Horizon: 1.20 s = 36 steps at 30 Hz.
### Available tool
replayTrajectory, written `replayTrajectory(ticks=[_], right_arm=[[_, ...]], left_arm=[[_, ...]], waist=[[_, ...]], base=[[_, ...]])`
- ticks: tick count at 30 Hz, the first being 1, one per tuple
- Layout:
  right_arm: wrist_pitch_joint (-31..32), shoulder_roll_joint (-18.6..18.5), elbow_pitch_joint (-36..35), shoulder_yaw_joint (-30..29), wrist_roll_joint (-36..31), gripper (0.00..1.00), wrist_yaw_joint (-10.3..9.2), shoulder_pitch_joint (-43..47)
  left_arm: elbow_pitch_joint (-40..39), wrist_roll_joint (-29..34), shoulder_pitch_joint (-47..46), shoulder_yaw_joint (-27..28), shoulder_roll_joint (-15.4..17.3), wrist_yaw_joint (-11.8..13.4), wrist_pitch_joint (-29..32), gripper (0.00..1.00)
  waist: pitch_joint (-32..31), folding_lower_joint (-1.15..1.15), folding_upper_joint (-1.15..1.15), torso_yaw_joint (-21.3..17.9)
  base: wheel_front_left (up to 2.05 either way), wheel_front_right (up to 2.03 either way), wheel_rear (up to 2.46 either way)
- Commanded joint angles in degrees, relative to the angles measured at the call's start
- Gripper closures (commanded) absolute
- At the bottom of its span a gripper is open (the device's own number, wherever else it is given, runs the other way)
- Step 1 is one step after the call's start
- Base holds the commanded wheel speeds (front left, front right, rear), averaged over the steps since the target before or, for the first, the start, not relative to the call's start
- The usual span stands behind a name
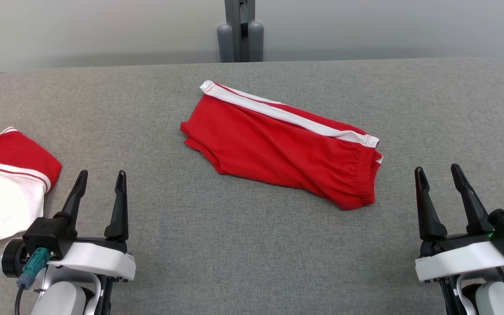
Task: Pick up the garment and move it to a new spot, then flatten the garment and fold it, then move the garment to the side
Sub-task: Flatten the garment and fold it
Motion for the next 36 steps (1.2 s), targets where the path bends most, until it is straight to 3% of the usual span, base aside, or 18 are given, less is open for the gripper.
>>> replayTrajectory(ticks=[1, 17, 29, 36], right_arm=[[0.2, -0.1, -0.3, -0.1, 0.1, 0.0, 0.11, 0.1], [0.3, 0.0, -0.1, 0.7, 0.4, 0.0, 0.11, -1.3], [-1.1, 0.0, 1.4, 3.2, 2.9, 0.0, 0.12, -4.3], [-2.5, 0.0, 1.5, 4.4, 4.8, 0.0, 0.12, -5.2]], left_arm=[[0.2, -0.2, -0.7, 0.1, 0.3, -0.3, 0.0, 0.0], [1.7, 0.1, -4.3, -1.3, 0.7, -0.7, 1.4, 0.0], [12.5, 1.0, -18.6, -7.1, 0.6, -7.0, 10.2, 0.0], [22.8, -0.5, -24.7, -6.8, 0.4, -8.5, 12.4, 0.0]], waist=[[0.1, 0.0, 0.0, 0.0], [2.1, 0.0, 0.0, -1.0], [9.0, 0.0, 0.0, -8.3], [11.1, 0.0, 0.0, -10.9]], base=[[0.0, 0.0, 0.0], [0.0, 0.0, 0.0], [0.0, 0.0, 0.0], [0.0, 0.0, 0.0]])
